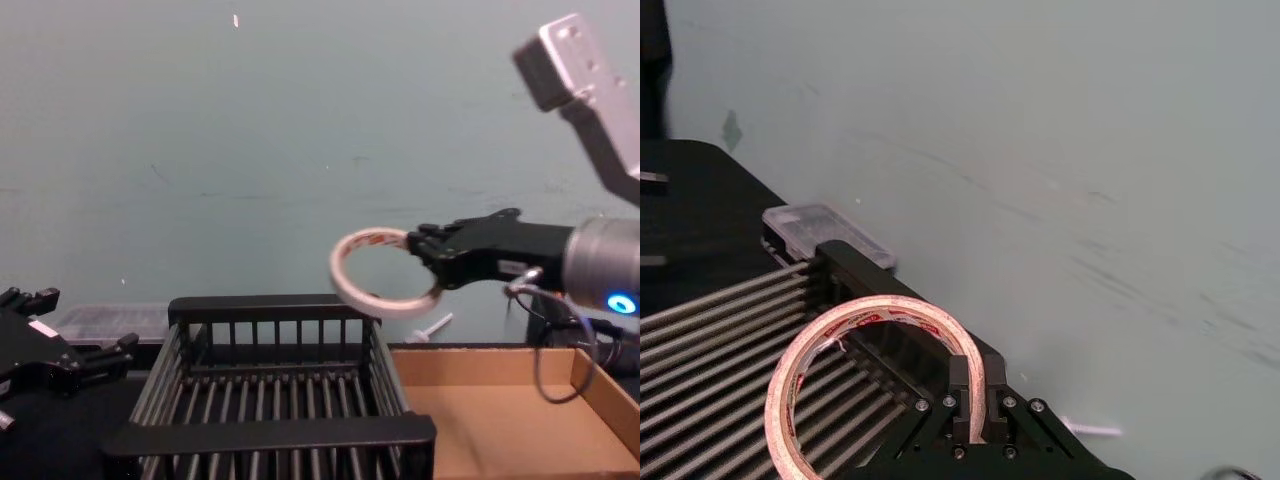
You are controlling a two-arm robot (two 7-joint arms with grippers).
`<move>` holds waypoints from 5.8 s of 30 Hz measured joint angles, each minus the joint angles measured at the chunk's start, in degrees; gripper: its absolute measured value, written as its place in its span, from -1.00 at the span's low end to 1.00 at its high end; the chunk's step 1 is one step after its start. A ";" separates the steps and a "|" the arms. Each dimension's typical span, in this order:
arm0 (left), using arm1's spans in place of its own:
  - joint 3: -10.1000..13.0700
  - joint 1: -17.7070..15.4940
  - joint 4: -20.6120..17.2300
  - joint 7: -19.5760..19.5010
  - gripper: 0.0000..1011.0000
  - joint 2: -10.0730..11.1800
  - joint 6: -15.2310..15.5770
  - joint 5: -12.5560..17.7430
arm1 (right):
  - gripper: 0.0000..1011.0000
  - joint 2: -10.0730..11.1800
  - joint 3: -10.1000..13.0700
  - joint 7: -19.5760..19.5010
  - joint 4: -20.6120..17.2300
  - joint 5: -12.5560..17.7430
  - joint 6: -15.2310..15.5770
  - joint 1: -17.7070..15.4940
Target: Pick up the white tape and place it into the black box , Pick up the silver tape and place it into the brown box.
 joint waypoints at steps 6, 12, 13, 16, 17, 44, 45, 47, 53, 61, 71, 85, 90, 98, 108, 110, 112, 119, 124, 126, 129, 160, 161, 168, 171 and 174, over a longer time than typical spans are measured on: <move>0.00 0.00 0.00 0.00 0.98 0.00 0.00 0.00 | -0.81 -2.46 -1.82 0.22 4.35 -1.06 -1.98 2.08; 0.00 0.00 0.00 0.00 0.98 0.00 0.00 0.00 | -0.81 -5.32 -3.26 0.20 10.19 -2.13 -4.77 4.10; 0.00 0.00 0.00 0.00 0.98 0.00 0.00 0.00 | -0.81 -5.57 -3.38 0.19 10.82 -2.24 -5.03 4.25; 0.00 0.00 0.00 0.00 0.98 0.00 0.00 0.00 | -0.81 -6.32 -3.79 0.24 12.66 -2.58 -5.85 4.74; 0.00 0.00 0.00 0.00 0.98 0.00 0.00 0.00 | -0.81 -6.48 -3.88 0.29 13.07 -2.68 -6.01 4.83; 0.00 0.00 0.00 0.00 0.98 0.00 0.00 0.00 | -0.35 -7.58 -4.46 0.78 15.57 -3.19 -6.57 5.35; 0.00 0.00 0.00 0.00 0.98 0.00 0.00 0.00 | -0.28 -7.58 -4.45 0.78 15.56 -3.18 -6.57 5.36; 0.00 0.00 0.00 0.00 0.98 0.00 0.00 0.00 | -0.17 -7.59 -4.45 0.77 15.55 -3.17 -6.57 5.36; 0.00 0.00 0.00 0.00 0.98 0.00 0.00 0.00 | 0.21 -7.58 -4.44 0.75 15.52 -3.13 -6.57 5.36; 0.00 0.00 0.00 0.00 0.98 0.00 0.00 0.00 | 0.72 -7.58 -4.44 0.74 15.51 -3.10 -6.57 5.36; 0.00 0.00 0.00 0.00 0.98 0.00 0.00 0.00 | 0.98 -7.58 -4.44 0.75 15.51 -3.10 -6.56 5.35; 0.00 0.00 0.00 0.01 0.98 0.00 0.00 0.00 | 0.98 -6.37 -3.08 1.66 13.21 -1.77 -6.05 4.41; 0.00 0.00 0.00 0.00 0.98 0.00 0.00 0.00 | 0.98 -4.85 -1.97 2.14 9.99 -0.47 -4.62 2.99; 0.00 0.00 0.00 0.00 0.98 0.00 0.00 0.00 | 0.98 -0.62 0.92 3.02 1.34 3.51 -0.55 -2.16; 0.00 0.00 0.00 0.00 0.98 0.00 0.00 0.00 | 0.98 5.85 4.60 2.09 -10.19 7.95 4.57 -11.24; 0.00 0.00 0.00 0.00 0.98 0.00 0.00 0.00 | 0.98 6.76 4.93 2.00 -11.64 8.42 5.19 -12.52; 0.00 0.00 0.00 0.00 0.98 0.00 0.00 0.00 | 0.98 8.12 5.32 1.95 -13.80 9.03 6.17 -14.40; 0.00 0.00 0.00 0.00 0.98 0.00 0.00 0.00 | 0.98 11.56 5.43 2.03 -18.77 10.55 9.88 -19.09; 0.00 0.00 0.00 0.00 0.98 0.00 0.00 0.00 | 0.98 13.27 4.61 2.19 -20.94 11.39 12.63 -21.46; 0.00 0.00 0.00 0.00 0.98 0.00 0.00 0.00 | 0.98 13.59 4.33 2.23 -21.34 11.58 13.36 -21.90; 0.00 0.00 0.00 0.00 0.98 0.00 0.00 0.00 | 0.98 14.15 3.58 2.25 -22.03 11.85 14.99 -22.58; 0.00 0.00 0.00 0.00 0.98 0.00 0.00 0.00 | 0.98 15.91 -3.85 3.94 -23.06 10.78 21.37 -21.32; 0.00 0.00 0.00 0.00 0.98 0.00 0.00 0.00 | 0.98 15.87 -3.93 3.96 -22.95 10.75 21.38 -21.25; 0.00 0.00 0.00 0.00 0.98 0.00 0.00 0.00 | 0.98 15.38 -4.50 4.09 -22.06 10.49 21.57 -20.67; 0.00 0.00 0.00 0.00 0.98 0.00 0.00 0.00 | 0.98 15.21 -4.65 4.14 -21.70 10.44 21.57 -20.48; 0.00 0.00 0.00 0.00 0.98 0.00 0.00 0.00 | 0.98 14.98 -4.84 4.14 -21.30 10.30 21.61 -20.22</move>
